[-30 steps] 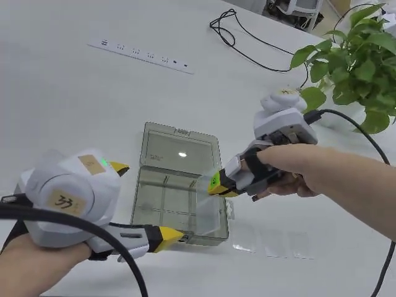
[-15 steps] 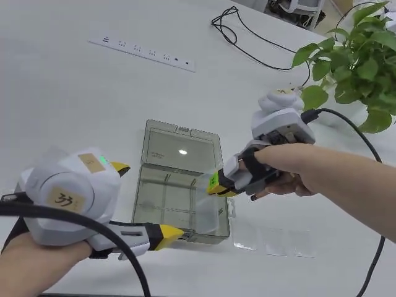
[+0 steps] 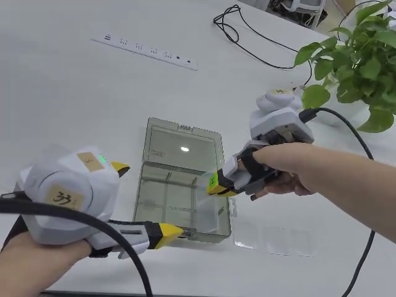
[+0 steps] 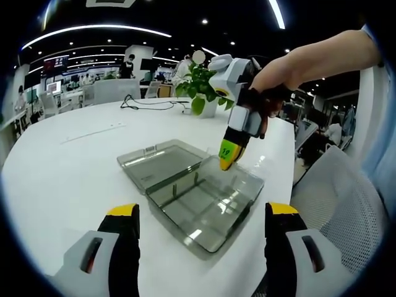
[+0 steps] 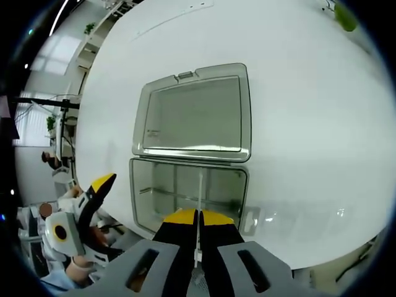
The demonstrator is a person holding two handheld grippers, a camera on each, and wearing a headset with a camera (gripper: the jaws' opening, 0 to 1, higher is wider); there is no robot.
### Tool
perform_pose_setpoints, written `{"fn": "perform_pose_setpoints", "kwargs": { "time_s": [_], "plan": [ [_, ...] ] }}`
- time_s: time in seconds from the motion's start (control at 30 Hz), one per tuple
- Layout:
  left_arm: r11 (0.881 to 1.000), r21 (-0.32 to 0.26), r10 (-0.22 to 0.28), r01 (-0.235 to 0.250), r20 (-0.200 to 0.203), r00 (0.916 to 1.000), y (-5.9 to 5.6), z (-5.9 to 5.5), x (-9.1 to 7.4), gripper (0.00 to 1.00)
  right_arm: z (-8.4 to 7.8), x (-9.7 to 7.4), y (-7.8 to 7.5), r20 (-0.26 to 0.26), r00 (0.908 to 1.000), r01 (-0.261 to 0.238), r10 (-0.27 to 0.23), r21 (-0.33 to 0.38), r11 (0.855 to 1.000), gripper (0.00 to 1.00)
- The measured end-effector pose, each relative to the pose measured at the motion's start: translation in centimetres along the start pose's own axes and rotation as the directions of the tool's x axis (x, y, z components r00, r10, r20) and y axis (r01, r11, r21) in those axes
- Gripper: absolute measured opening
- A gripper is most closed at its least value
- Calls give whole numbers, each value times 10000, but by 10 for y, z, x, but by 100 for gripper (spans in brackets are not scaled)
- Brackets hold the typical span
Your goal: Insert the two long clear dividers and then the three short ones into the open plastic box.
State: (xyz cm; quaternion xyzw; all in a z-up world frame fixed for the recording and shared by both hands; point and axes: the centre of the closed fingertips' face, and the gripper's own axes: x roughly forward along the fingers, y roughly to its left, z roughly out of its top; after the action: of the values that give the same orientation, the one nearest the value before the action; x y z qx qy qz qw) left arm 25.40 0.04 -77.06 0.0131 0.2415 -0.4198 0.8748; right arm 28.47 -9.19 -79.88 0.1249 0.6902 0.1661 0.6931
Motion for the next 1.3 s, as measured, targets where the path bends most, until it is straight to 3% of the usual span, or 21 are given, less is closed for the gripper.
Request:
{"fn": "perform_pose_setpoints", "kwargs": {
  "time_s": [0.33, 0.57, 1.03, 1.3],
  "plan": [
    [10000, -39, -11, 11, -26, 10000, 1, -1, 0, 84, 0, 0, 1, -85, 9999, 132, -133, -111, 9999, 2],
    [10000, -52, -18, 18, -29, 10000, 0, -1, 0, 84, 2, 2, 3, -222, 9982, 542, -556, -593, 9968, 2],
    [9999, -2, -119, 119, -51, 9999, -3, -1, 1, 83, -9, 3, 11, -302, 9944, 977, -1017, -1118, 9889, 2],
    [9999, 6, -118, 118, -86, 9999, -3, -2, 0, 82, 0, 9, 9, -231, 9925, 1156, -1199, -1388, 9835, 2]
  ]
}}
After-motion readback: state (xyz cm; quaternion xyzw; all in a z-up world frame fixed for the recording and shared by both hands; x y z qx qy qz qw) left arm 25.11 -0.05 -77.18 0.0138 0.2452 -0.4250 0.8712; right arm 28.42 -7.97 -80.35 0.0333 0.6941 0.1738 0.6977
